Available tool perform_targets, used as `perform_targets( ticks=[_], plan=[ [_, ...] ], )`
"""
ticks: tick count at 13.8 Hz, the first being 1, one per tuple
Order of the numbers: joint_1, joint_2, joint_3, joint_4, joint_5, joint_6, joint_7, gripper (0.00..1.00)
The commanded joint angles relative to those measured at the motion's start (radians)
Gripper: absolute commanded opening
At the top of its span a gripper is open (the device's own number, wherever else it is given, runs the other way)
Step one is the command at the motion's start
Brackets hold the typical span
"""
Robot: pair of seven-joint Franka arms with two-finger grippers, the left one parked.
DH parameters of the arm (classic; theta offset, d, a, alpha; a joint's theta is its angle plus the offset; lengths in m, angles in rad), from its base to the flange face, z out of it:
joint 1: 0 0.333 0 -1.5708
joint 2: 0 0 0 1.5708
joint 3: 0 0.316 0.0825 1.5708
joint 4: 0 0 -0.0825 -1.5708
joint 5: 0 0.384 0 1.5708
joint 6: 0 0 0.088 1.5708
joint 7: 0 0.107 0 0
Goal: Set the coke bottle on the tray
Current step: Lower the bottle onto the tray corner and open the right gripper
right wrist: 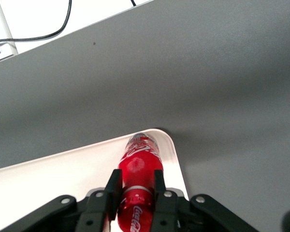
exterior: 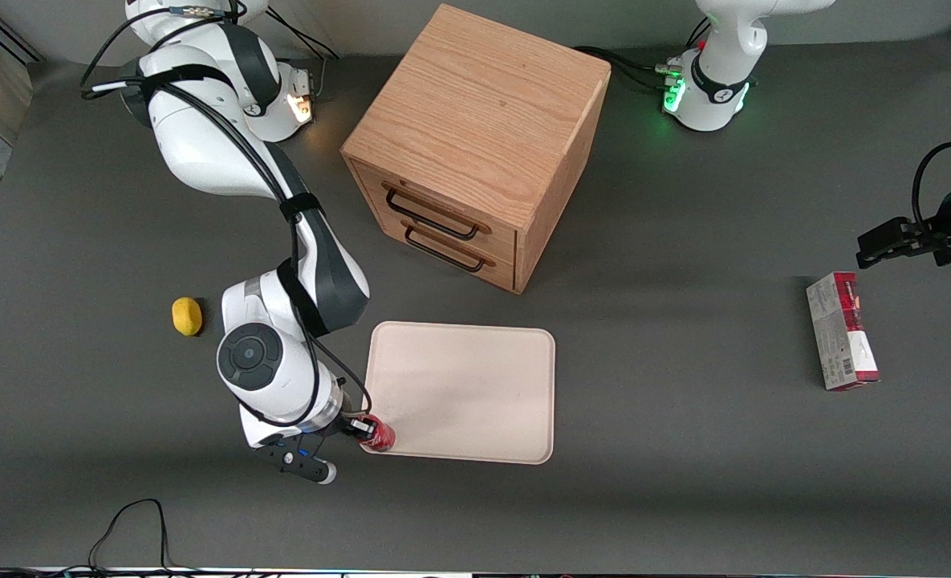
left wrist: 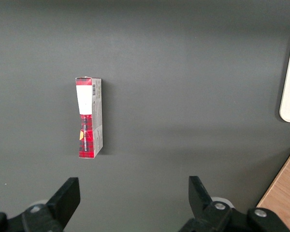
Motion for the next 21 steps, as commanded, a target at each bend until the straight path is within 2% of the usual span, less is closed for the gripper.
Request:
perform_targets(
  ticks=[1, 10, 13, 17, 19, 21],
  plan=[
    [0.015, 0.015, -0.006, 0.040, 0.005, 0.009, 0.047, 1.00],
    [0.015, 0.014, -0.009, 0.040, 0.003, -0.002, 0.047, 1.00],
    [0.012, -0.011, -0.014, 0.040, 0.005, -0.077, 0.035, 1.00],
    [-0.023, -0.150, -0.016, -0.015, 0.003, -0.219, -0.108, 1.00],
    [-0.084, -0.277, -0.019, -0.137, 0.008, -0.307, -0.262, 1.00],
    [-0.155, -0.450, -0.019, -0.338, 0.011, -0.316, -0.425, 1.00]
  ],
)
